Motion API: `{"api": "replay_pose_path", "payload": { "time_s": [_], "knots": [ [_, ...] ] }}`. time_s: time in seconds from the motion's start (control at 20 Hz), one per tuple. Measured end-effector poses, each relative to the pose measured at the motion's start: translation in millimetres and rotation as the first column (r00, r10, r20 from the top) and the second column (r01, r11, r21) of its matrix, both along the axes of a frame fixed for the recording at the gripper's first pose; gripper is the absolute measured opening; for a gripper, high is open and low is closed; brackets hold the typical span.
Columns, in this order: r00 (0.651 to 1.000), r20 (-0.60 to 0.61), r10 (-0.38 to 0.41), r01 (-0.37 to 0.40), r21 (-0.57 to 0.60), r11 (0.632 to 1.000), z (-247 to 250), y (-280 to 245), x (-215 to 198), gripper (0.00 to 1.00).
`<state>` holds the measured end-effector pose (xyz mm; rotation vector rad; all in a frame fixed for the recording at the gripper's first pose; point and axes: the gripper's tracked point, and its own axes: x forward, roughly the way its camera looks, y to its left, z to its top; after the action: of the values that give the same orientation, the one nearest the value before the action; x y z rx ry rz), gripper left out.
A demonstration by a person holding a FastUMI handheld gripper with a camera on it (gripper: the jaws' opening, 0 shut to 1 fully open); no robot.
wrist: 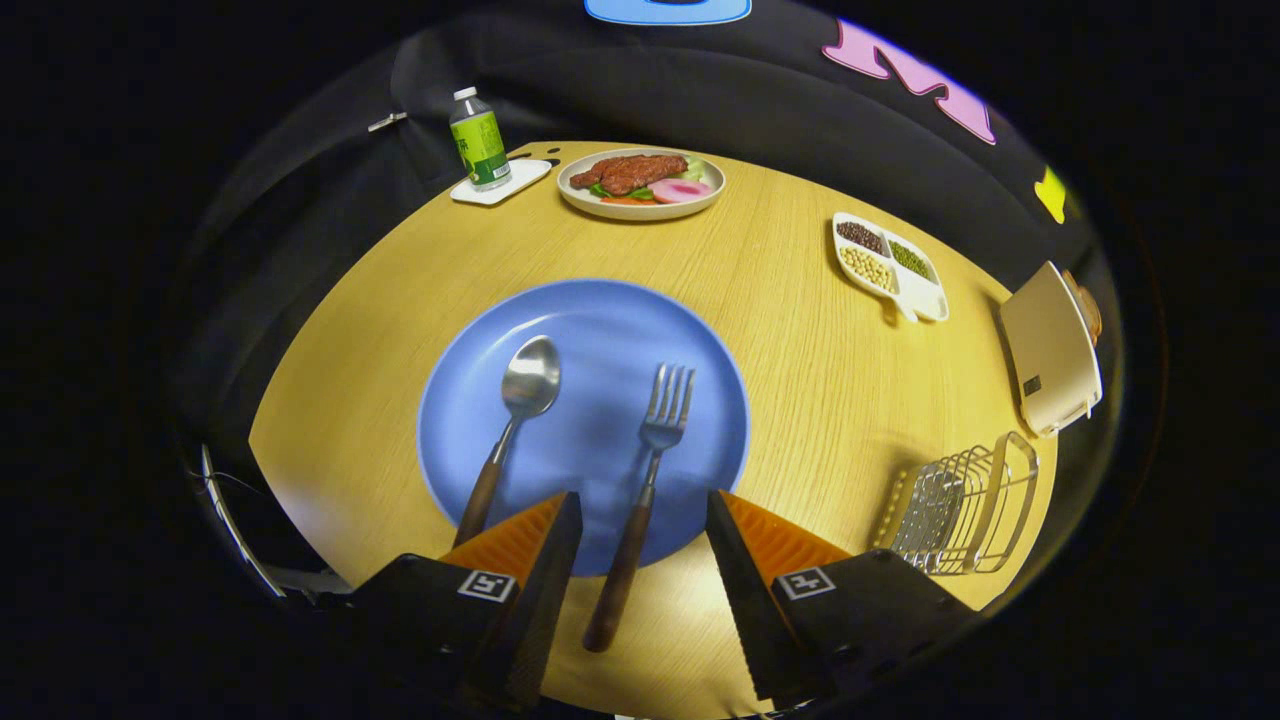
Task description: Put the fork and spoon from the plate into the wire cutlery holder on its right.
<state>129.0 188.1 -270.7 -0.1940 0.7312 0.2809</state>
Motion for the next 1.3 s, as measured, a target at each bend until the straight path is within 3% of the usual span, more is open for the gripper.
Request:
{"api": "replay_pose_path", "payload": {
  "time_s": [0.2, 0.45, 0.8, 0.9, 1.0, 1.3],
  "knots": [
    [1.0, 0.019, -0.016, 0.016, 0.016, 1.0, 8.0, 1.0, 4.7, 0.76],
    [0.999, -0.008, 0.042, -0.042, -0.013, 0.999, -4.9, 13.2, 4.2, 0.74],
    [0.991, -0.13, 0.002, -0.004, -0.014, 1.0, -26.2, 11.1, 9.8, 0.23],
    [0.985, -0.17, 0.002, -0.001, 0.005, 1.0, -26.4, 13.0, 7.2, 0.21],
    [0.983, -0.178, 0.035, -0.03, 0.03, 0.999, -27.0, 15.5, 5.7, 0.12],
    [0.979, -0.183, 0.091, -0.068, 0.128, 0.989, -4.4, 13.7, -5.0, 0.08]
  ]
}}
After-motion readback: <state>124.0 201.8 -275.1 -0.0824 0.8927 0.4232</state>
